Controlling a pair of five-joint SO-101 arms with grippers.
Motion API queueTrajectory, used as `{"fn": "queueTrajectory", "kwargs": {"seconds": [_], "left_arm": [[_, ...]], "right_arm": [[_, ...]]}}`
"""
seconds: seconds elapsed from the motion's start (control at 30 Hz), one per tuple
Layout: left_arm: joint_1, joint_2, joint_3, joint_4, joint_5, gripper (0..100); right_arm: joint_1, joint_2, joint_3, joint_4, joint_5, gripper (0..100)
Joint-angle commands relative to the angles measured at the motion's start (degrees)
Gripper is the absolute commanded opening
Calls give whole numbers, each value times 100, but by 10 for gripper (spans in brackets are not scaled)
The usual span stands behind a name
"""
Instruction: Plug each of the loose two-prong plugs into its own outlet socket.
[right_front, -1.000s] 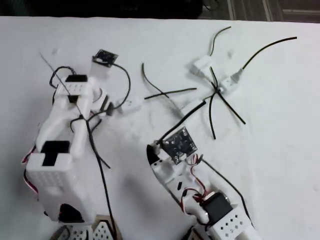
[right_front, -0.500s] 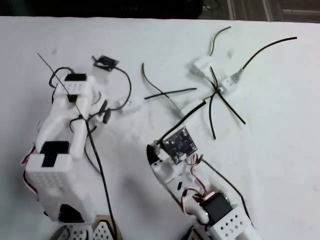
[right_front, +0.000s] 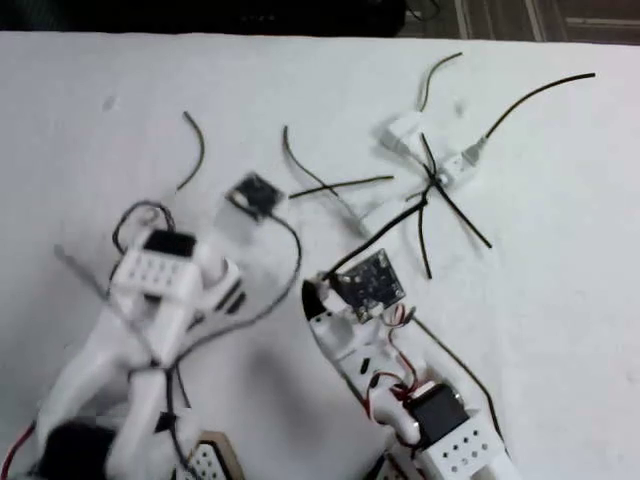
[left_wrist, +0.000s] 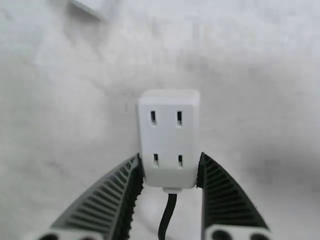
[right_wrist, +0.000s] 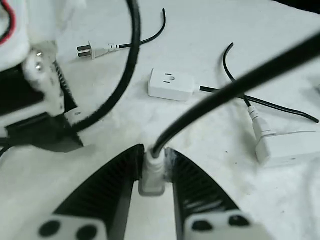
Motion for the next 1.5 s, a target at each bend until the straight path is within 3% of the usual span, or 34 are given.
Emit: {"fn": "queueTrajectory", "kwargs": {"seconds": [0.0, 0.17, 0.33, 0.57, 0.67, 0.83, 1.03, 1.27, 1.47], "left_arm": [[470, -1095, 527, 571, -299, 175], [514, -1191, 782, 695, -281, 186], [505, -1235, 853, 695, -264, 277], [435, -1235, 818, 721, -316, 279], [48, -1244, 642, 721, -316, 277], [-1226, -1244, 264, 448, -308, 275], [-2422, -1244, 343, -53, -273, 275], [-2615, -1244, 1327, -1116, 18, 275], [-2738, -1244, 1284, -1134, 167, 275]], "right_arm": [[84, -119, -79, -75, 246, 17], [84, -119, -70, 22, 457, 17], [84, -119, -79, 40, 475, 17], [84, -119, -79, 40, 484, 17], [75, -119, -79, 40, 448, 17], [31, -66, -79, -4, 440, 17], [-831, -66, -79, 22, 132, 17], [-1297, -57, -97, -22, 123, 17], [-1376, 778, -774, -119, -158, 16]]}}
